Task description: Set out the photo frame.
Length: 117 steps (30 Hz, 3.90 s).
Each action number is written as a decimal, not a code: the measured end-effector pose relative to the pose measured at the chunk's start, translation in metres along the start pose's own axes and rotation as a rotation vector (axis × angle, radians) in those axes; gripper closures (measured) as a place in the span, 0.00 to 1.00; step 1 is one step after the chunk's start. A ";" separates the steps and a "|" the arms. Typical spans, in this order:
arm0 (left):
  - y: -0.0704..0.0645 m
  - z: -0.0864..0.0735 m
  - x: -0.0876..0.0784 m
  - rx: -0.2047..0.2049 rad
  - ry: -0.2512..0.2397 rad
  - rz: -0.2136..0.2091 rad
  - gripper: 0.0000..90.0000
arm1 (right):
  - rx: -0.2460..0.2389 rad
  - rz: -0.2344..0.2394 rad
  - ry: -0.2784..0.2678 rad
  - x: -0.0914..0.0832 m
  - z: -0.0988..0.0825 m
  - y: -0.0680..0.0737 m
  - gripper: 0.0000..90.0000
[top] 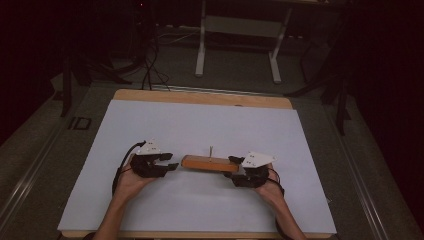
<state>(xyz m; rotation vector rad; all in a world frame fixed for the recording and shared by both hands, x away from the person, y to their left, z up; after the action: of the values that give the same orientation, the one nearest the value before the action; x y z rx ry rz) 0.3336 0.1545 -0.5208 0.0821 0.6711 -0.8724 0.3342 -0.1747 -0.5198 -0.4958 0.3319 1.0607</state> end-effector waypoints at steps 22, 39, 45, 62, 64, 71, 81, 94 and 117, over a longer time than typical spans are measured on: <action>-0.019 0.014 0.035 0.112 -0.049 0.017 0.43 | 0.007 -0.003 -0.001 0.000 -0.001 -0.003 0.50; -0.024 0.016 0.049 0.178 -0.036 0.051 0.50 | 0.019 -0.024 0.034 0.002 -0.007 -0.009 0.53; -0.027 0.016 0.050 0.209 -0.031 0.085 0.52 | 0.022 -0.019 0.043 0.004 -0.010 -0.011 0.54; -0.038 0.018 0.048 0.340 0.016 0.145 0.65 | -0.028 -0.053 0.054 0.000 -0.006 -0.010 0.56; -0.039 0.018 0.048 0.349 0.015 0.147 0.65 | -0.025 -0.053 0.050 -0.001 -0.006 -0.010 0.56; -0.040 0.019 0.045 0.359 0.011 0.140 0.67 | -0.030 -0.043 0.051 -0.003 -0.005 -0.011 0.59; -0.041 0.021 0.043 0.354 0.011 0.122 0.67 | -0.034 -0.037 0.052 -0.006 -0.003 -0.012 0.61; -0.044 0.025 0.037 0.349 -0.003 0.114 0.67 | -0.039 -0.044 0.036 -0.012 0.002 -0.011 0.61; -0.047 0.034 0.023 0.319 -0.006 0.062 0.69 | -0.027 -0.030 0.003 -0.020 0.010 -0.012 0.61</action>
<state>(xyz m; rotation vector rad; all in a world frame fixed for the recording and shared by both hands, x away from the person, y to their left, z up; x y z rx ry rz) 0.3269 0.0968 -0.4971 0.3843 0.5167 -0.9140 0.3359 -0.1892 -0.4992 -0.5255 0.3122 1.0370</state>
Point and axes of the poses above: each handheld gripper's, and its own axes: x roughly forward along the jaws, z roughly out of its top, y roughly to its left, the point moved 2 cm from there along x, roughly forward along the jaws, and after that the axes turned 9 degrees about -x, right-handed, at the moved point
